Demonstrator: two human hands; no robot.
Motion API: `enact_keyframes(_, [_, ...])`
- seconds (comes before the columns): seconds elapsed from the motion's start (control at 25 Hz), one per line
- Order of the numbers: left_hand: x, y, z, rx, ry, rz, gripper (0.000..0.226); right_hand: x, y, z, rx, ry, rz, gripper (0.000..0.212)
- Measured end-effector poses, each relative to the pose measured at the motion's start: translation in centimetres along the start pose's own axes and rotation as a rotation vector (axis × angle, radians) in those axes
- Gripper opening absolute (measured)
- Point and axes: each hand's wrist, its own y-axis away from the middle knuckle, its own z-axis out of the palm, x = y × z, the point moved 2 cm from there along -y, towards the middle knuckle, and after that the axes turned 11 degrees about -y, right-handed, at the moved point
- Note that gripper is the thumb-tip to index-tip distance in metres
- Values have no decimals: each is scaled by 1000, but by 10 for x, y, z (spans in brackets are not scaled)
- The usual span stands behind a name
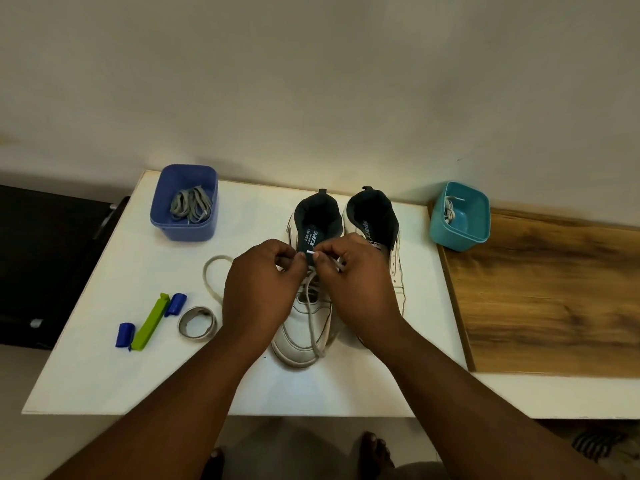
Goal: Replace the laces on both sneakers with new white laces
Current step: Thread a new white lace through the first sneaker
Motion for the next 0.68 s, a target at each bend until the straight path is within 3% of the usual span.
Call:
enact_keyframes(0.28, [-10, -8, 4, -135, 267, -37, 19, 4, -2, 5, -31, 134, -5, 12])
enact_keyframes(0.68, [-15, -9, 7, -202, 275, -4, 18, 1, -1, 10, -81, 199, -120, 13])
